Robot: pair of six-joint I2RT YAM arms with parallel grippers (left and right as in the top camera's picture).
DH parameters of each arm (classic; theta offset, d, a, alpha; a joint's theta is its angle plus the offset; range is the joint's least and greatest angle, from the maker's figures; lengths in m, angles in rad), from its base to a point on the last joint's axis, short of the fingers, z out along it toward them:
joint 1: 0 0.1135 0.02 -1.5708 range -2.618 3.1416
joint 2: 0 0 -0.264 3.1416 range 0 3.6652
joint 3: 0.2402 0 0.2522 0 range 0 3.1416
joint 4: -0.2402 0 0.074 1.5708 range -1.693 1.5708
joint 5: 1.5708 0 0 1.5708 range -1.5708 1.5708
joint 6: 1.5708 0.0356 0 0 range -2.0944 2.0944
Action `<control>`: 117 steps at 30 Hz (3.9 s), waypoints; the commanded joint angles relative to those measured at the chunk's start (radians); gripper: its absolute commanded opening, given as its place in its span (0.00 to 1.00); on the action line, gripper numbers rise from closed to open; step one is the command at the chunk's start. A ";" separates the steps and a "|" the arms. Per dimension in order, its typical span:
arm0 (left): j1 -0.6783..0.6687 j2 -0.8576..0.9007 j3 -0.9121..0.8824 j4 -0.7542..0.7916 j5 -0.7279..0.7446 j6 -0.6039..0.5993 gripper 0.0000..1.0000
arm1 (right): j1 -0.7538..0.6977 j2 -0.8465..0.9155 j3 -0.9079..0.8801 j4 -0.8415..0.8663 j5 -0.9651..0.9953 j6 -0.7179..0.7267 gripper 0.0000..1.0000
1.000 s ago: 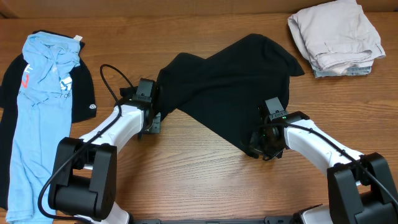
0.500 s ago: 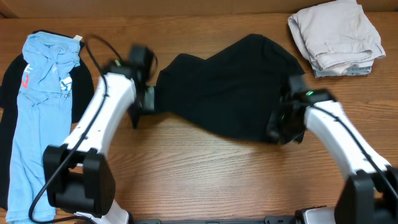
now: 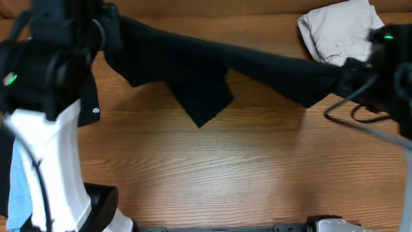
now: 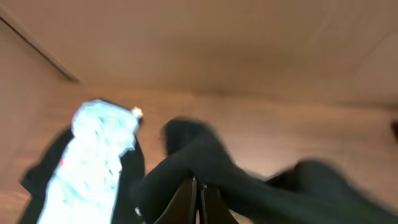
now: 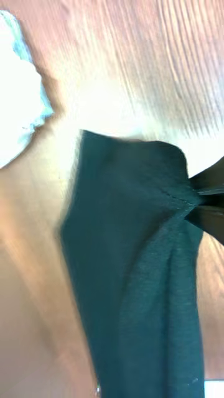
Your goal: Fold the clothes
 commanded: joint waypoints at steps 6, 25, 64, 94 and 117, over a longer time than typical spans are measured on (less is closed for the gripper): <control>0.007 -0.143 0.270 -0.060 -0.154 0.034 0.04 | -0.010 -0.096 0.353 -0.118 0.053 -0.038 0.04; 0.007 -0.179 0.206 -0.088 -0.231 0.076 0.04 | -0.010 -0.018 0.368 -0.118 0.053 -0.080 0.04; 0.048 0.759 0.136 -0.127 0.156 0.074 0.04 | -0.012 0.916 0.271 0.204 0.020 -0.173 0.05; 0.035 0.362 0.140 -0.192 0.251 0.067 1.00 | -0.051 0.515 0.247 0.033 -0.023 -0.164 0.73; -0.241 -0.209 -0.858 -0.100 0.251 -0.254 1.00 | -0.032 -0.111 -0.441 0.109 -0.026 0.026 0.72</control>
